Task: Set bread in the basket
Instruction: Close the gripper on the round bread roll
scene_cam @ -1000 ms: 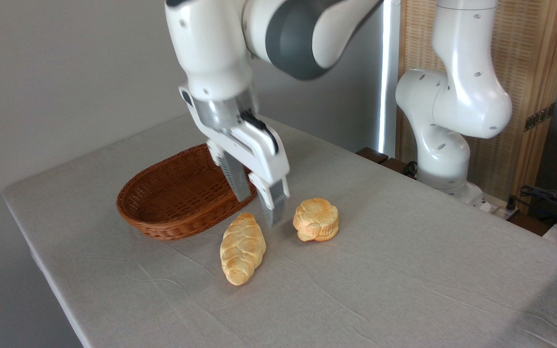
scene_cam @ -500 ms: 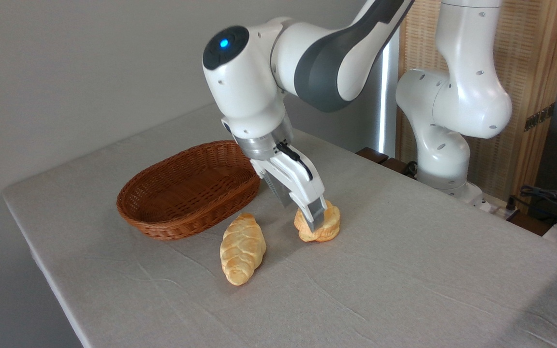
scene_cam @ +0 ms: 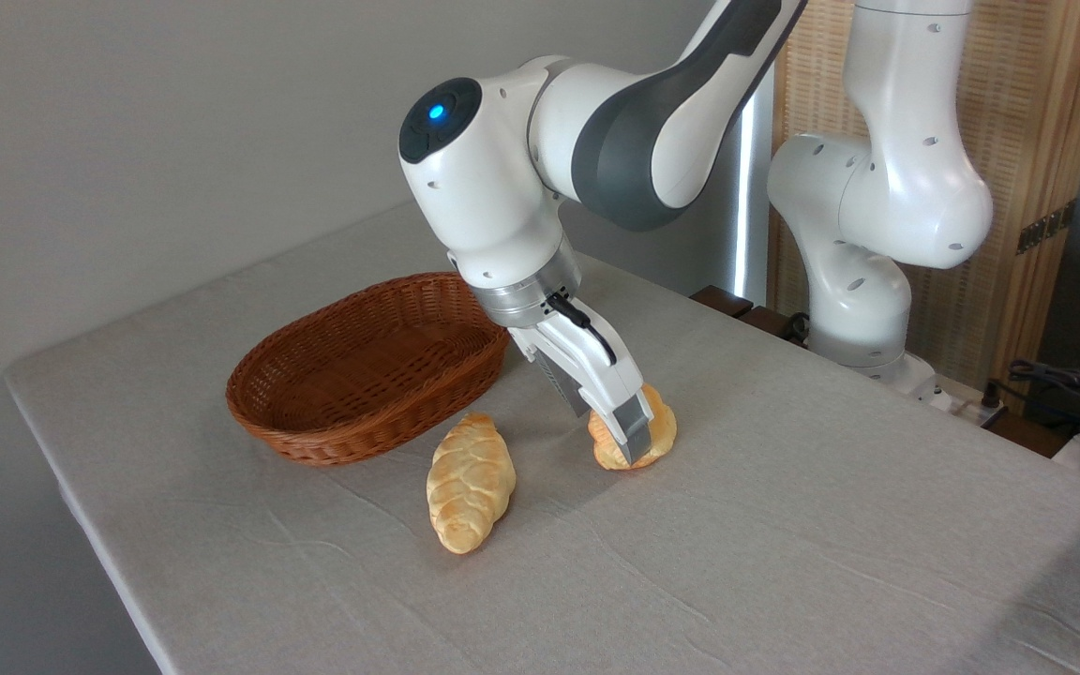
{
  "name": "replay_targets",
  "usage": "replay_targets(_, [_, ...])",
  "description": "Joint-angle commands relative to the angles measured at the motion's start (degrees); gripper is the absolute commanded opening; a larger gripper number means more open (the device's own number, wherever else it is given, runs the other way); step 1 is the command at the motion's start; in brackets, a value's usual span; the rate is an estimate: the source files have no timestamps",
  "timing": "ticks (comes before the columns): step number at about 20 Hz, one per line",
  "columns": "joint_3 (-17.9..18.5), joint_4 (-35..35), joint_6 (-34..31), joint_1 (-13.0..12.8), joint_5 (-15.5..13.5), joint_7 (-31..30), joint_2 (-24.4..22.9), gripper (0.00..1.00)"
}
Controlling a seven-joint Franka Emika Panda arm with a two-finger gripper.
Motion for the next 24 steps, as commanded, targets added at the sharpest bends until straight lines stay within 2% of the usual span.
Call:
replay_targets(1, [0.0,-0.5,0.8,-0.2,0.7,3.3,0.1,0.85])
replay_targets(3, [0.0,-0.5,0.8,-0.2,0.7,5.9,0.1,0.4])
replay_targets(4, [0.1,-0.4,0.8,-0.2,0.7,6.1,0.1,0.35])
replay_targets(6, [0.0,-0.4,0.8,-0.2,1.6,6.1,0.1,0.35])
replay_targets(16, [-0.1,-0.2,0.9,-0.2,1.6,6.0,0.4,0.37])
replay_targets(19, [-0.3,2.2,0.2,-0.2,1.0,5.3,0.2,0.41])
replay_targets(24, [-0.5,4.4,0.0,-0.3,0.6,5.0,-0.1,0.41])
